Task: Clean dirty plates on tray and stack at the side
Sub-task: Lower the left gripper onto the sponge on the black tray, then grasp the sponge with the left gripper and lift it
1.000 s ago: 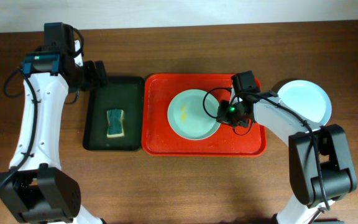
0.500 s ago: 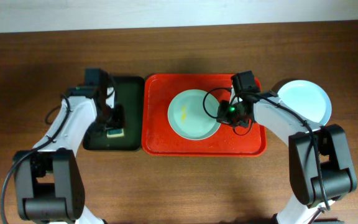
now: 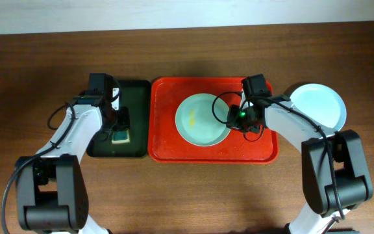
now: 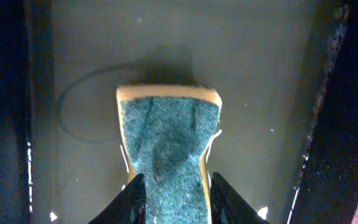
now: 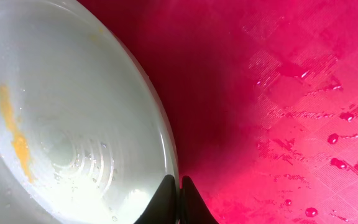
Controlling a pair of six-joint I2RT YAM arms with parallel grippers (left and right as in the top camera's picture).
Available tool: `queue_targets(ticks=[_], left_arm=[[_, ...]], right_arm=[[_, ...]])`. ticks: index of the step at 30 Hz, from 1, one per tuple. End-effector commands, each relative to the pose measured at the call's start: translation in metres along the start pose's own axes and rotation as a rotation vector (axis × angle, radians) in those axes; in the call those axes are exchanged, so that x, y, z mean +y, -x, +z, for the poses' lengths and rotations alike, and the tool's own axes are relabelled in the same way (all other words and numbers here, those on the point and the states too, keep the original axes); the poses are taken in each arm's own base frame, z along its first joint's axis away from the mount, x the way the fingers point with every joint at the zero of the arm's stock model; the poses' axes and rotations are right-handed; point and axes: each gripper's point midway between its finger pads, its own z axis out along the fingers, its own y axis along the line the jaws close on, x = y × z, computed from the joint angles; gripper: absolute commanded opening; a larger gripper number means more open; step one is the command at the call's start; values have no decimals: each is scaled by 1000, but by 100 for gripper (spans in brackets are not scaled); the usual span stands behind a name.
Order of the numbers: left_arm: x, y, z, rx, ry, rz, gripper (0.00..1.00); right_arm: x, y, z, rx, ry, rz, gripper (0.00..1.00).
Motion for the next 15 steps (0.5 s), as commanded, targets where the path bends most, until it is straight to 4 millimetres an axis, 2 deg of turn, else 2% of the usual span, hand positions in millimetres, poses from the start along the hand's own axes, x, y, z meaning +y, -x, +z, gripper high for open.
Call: queue_targets(ticks=[1, 15], left_arm=[[7, 3, -1, -16, 39, 6, 30], [9, -11, 20, 58, 45, 7, 30]], right_arm=[[-9, -2, 0, -3, -35, 4, 4], [-9, -1, 0, -4, -36, 4, 4]])
